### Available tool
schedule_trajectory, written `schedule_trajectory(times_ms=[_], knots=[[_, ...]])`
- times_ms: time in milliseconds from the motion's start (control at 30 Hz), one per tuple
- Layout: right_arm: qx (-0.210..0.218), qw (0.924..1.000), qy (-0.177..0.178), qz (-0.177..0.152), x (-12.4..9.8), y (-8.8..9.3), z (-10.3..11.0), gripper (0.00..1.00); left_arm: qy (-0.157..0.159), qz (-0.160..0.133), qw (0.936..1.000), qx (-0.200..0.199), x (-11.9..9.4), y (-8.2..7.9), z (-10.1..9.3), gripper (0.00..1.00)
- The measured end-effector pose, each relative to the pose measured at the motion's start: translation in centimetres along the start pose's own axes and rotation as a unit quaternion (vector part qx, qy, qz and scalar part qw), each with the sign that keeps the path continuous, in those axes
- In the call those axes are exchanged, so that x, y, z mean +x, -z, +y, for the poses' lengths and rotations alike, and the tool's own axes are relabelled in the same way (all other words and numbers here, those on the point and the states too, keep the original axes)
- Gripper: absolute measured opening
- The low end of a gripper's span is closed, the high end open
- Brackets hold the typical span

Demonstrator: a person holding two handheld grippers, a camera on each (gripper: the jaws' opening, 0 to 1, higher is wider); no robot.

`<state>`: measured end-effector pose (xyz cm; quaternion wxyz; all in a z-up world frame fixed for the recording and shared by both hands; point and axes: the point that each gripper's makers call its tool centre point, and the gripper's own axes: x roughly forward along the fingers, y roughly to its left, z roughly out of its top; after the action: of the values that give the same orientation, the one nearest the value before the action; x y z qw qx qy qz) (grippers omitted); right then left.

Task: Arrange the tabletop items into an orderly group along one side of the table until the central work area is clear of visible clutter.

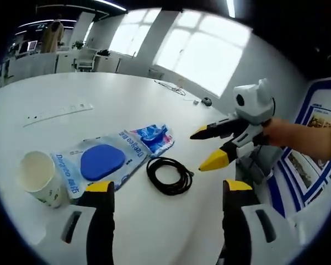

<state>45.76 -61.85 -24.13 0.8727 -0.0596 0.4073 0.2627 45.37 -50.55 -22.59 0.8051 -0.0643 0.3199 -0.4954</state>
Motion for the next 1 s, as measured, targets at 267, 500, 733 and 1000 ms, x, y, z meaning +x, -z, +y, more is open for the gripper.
schedule_trajectory(times_ms=[267,500,733,1000], knots=[[-0.001,0.9999,-0.009,-0.013,-0.3,-1.1,2.0,0.71,-0.004,-0.01,0.9999,0.001,-2.4,0.0,-0.1,0.83],[-0.008,0.9996,-0.018,-0.019,-0.4,-2.0,3.9,0.71,-0.012,-0.018,0.9998,0.003,-5.0,0.1,0.3,0.84],[-0.018,0.9992,-0.026,-0.025,-0.2,-3.0,5.6,0.71,-0.026,-0.031,0.9992,-0.001,-7.8,0.3,0.8,0.85],[-0.024,0.9983,-0.039,-0.035,-0.1,-4.4,7.9,0.7,-0.043,-0.04,0.9982,-0.003,-11.2,0.7,1.5,0.85]])
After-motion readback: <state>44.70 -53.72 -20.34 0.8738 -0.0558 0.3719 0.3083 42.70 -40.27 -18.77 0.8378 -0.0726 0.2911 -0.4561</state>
